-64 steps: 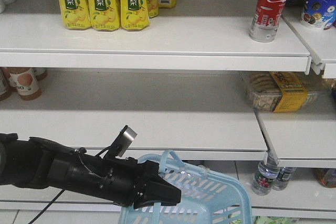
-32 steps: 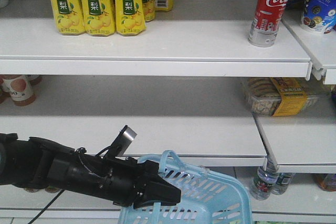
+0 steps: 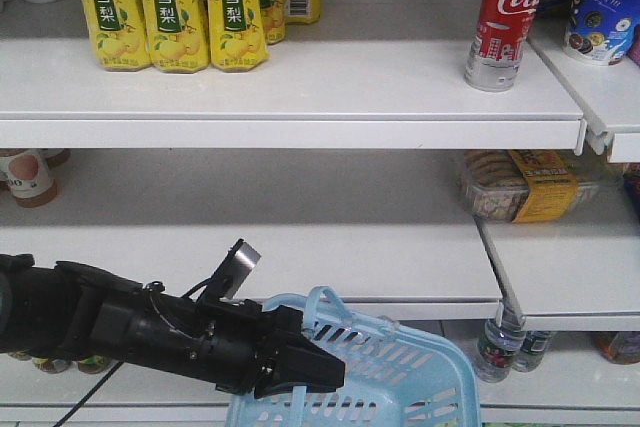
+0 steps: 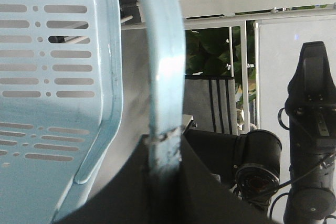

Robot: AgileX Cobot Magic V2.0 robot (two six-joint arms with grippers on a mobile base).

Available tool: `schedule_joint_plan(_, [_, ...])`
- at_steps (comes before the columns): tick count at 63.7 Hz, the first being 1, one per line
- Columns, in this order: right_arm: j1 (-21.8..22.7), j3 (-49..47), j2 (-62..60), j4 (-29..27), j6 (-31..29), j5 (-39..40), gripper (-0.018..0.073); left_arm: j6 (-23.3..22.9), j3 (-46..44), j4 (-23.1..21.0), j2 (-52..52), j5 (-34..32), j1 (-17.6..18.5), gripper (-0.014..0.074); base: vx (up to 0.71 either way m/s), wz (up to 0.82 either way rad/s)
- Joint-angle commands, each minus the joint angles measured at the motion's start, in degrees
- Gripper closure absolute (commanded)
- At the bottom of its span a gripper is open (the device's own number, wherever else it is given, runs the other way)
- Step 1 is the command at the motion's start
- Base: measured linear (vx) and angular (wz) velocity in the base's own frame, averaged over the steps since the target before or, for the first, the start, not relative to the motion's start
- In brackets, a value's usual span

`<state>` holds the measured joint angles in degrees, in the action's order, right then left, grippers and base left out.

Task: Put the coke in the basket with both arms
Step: 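Approach the shelf holding the Coca-Cola bottle, basket held in left gripper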

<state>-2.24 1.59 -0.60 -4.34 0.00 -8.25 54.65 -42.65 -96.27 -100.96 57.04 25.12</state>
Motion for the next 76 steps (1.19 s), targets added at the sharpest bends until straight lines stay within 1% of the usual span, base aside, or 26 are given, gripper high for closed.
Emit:
schedule_joint_plan(1, [0.40, 0.64, -1.04, 0.44, -0.74, 4.45, 0.0568, 0.23, -1.20, -5.69, 2.64, 4.82, 0.13, 0.0603, 0.01, -0.03])
schedule_joint_plan(76, [0.40, 0.64, -1.04, 0.44, -0.74, 4.45, 0.0568, 0.23, -1.20, -5.69, 2.64, 4.82, 0.13, 0.0603, 0.02, -0.02])
